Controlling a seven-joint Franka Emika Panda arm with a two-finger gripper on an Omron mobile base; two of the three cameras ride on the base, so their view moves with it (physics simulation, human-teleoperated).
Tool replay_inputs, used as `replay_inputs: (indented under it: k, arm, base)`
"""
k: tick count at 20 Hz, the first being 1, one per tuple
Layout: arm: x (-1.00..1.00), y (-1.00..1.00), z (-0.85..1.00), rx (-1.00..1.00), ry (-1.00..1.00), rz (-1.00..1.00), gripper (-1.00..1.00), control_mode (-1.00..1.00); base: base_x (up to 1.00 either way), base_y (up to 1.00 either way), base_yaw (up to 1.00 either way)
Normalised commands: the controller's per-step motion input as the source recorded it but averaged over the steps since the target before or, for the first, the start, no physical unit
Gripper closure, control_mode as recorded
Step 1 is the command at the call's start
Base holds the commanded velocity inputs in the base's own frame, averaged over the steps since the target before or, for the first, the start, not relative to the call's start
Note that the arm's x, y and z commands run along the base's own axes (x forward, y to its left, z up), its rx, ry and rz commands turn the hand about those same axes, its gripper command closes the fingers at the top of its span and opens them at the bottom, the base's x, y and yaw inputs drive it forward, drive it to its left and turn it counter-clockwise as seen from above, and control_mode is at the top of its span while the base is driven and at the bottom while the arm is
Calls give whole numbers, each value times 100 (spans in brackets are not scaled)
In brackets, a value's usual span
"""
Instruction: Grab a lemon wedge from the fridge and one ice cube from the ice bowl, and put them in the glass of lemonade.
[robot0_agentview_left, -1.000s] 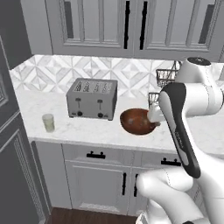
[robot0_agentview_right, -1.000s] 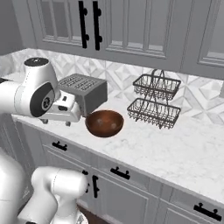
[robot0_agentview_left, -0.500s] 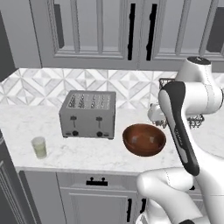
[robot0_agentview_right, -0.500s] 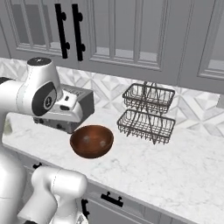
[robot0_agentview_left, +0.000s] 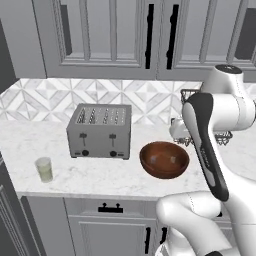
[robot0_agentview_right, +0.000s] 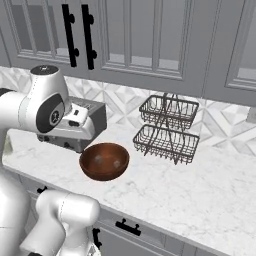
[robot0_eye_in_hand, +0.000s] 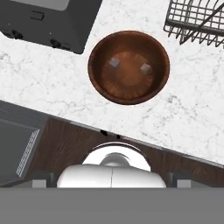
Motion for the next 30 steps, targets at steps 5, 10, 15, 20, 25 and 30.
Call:
replay_inputs:
  k: [5, 10, 15, 20, 25, 30]
  arm:
    - [56, -4, -55, 6, 18, -1, -100, -100]
    - [95, -1, -73, 9, 16, 0, -100, -100]
    - [81, 7, -60, -1, 0, 0, -100, -100]
    - [59, 13, -50, -7, 6, -1, -100, -100]
    - [8, 0, -11, -8, 12, -6, -100, -100]
    - [28, 0, -41, -3, 2, -10, -100, -100]
  base:
    - [0, 0, 0]
    - [0, 0, 0]
    - [0, 0, 0]
    - [0, 0, 0]
    - [0, 0, 0]
    - [0, 0, 0]
